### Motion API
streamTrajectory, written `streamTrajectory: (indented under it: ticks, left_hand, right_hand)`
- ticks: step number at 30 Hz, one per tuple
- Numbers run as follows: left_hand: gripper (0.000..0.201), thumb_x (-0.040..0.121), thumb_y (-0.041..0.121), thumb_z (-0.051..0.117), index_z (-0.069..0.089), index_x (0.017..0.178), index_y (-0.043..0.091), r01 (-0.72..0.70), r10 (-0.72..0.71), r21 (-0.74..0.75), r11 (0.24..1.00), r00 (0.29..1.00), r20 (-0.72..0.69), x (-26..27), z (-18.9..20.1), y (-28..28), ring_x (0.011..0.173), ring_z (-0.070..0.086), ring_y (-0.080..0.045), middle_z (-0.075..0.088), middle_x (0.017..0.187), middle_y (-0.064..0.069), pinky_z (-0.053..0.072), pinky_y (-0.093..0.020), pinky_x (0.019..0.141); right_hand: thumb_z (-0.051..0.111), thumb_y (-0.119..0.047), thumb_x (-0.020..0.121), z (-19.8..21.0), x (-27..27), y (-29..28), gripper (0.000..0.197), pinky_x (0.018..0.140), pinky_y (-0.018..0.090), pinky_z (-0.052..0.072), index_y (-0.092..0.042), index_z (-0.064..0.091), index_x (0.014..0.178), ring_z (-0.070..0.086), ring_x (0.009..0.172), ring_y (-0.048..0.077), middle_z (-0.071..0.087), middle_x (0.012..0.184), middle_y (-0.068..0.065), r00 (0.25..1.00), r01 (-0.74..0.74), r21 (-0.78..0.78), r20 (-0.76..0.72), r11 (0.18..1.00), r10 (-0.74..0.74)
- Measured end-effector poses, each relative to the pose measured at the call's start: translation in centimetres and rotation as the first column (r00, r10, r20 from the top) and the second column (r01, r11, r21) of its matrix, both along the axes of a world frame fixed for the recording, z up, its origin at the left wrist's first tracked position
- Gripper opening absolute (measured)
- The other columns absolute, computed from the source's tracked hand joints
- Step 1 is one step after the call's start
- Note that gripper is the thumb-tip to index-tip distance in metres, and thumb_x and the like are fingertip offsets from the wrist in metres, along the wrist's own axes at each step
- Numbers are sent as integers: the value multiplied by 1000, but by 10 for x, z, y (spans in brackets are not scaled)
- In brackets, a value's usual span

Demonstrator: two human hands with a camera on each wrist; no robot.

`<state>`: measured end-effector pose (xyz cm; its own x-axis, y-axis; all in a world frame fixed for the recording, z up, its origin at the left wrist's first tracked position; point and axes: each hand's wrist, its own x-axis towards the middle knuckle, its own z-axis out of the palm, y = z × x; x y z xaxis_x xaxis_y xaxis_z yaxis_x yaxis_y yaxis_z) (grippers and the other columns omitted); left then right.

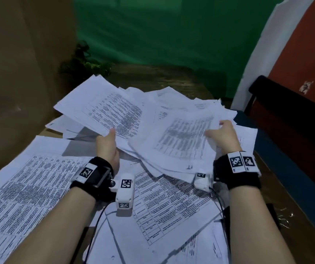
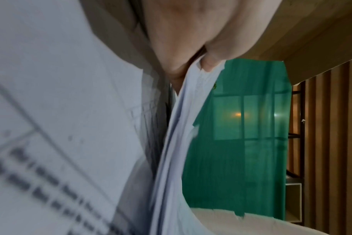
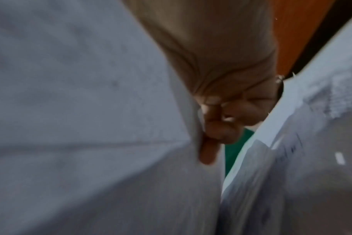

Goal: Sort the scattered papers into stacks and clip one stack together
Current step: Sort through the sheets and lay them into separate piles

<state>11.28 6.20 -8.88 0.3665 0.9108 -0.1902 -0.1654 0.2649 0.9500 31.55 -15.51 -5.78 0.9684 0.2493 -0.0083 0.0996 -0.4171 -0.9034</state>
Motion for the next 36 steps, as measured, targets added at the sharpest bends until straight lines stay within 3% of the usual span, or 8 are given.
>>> streamTrajectory:
  ticks: [3,7,13,17,22,27,30,36]
  left_hand:
    - [58,95,41,54,42,127,-5,-113,129,113,987,981,-148,-8,6,8,83,53,-23,51,95,-9,42,-31,69]
    - [38,92,36,60,46,117,10,-139,166,276,951,983,-76,-10,22,-3,102,54,-23,55,111,-4,45,-36,92]
    - [34,88,28,67,59,109,2,-304,302,381,873,951,66,-19,25,16,91,58,-18,62,100,-6,48,-29,87]
    - [39,90,25,65,60,119,0,-53,103,429,902,990,-94,-20,19,26,104,59,-19,62,114,-3,47,-29,93]
    - [23,92,22,63,62,112,10,319,-166,359,877,902,-398,-18,11,24,98,64,-28,67,107,-10,52,-37,83]
    - [14,96,3,51,54,107,11,466,-335,258,847,842,-422,-19,16,18,73,56,-18,62,90,-8,46,-20,54]
    - [7,97,7,47,53,96,11,308,-136,402,862,905,-404,-18,17,20,67,46,-20,50,74,-2,34,-26,55]
    - [16,100,13,45,53,106,0,-335,376,446,830,927,-4,-35,37,34,99,54,-28,58,103,-18,45,-23,76]
  right_hand:
    - [69,-21,85,-5,13,-9,77,103,41,45,-12,23,147,52,124,28,49,141,9,993,116,342,-68,932,-98]
    - [81,-13,75,-31,14,1,32,61,39,61,-2,61,97,72,68,27,73,83,16,890,-32,271,-431,962,151]
    - [57,-5,92,-33,26,-3,13,67,30,44,-9,50,101,53,70,20,52,97,13,992,-13,-82,-123,997,3]
    - [56,-2,94,-35,35,-6,15,62,29,46,3,52,108,60,71,22,52,94,15,957,22,105,-289,994,9]
    - [58,-14,93,-35,25,-8,32,92,38,48,2,60,120,59,108,31,59,115,14,967,-124,-156,-241,980,84]
    - [61,-20,93,-29,23,1,42,91,30,41,4,54,128,51,125,30,53,133,15,971,-157,-308,-224,938,88]
    - [61,-19,89,-34,23,4,42,99,38,48,2,58,126,54,122,34,55,134,17,956,-160,-258,-282,953,84]
    - [50,-8,98,-25,25,0,28,56,31,40,9,50,120,51,92,27,52,116,19,963,-87,-298,-270,951,4]
